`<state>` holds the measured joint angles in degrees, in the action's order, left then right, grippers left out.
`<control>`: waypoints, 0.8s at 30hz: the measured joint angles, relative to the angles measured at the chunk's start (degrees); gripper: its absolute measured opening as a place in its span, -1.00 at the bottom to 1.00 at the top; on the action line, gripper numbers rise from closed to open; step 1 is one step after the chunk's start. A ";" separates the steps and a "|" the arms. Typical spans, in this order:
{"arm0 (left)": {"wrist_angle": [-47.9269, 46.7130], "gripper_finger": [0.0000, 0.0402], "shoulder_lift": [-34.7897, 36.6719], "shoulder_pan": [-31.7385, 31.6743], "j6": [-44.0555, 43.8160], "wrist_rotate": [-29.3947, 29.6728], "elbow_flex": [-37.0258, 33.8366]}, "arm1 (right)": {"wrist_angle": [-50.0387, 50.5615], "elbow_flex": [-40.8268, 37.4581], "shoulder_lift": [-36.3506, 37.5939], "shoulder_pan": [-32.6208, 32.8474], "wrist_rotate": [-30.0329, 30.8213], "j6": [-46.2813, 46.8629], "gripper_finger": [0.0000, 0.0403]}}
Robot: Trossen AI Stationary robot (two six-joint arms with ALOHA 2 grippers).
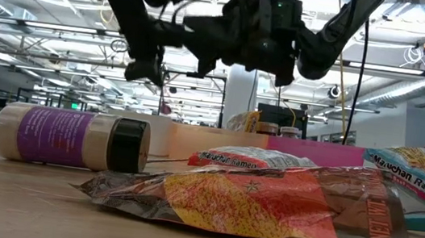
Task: Pick & Place Food Item
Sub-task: Put the left purple blue spoon into the white bin
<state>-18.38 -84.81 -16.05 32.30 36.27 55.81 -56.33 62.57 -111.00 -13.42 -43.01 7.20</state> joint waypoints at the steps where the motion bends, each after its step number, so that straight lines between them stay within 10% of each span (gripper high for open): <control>1: 0.63 -0.98 -1.23 -0.35 0.38 -0.01 0.00 | 1.47 -0.02 0.00 0.10 0.57 -1.12 -0.15; 24: 8.21 -0.96 -11.14 -8.16 0.91 0.17 0.00 | 2.84 -19.10 12.02 3.67 24.04 -15.25 -0.15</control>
<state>-10.17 -95.95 -24.22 33.21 36.44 55.81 -53.49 43.47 -98.98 -9.75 -18.97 -8.05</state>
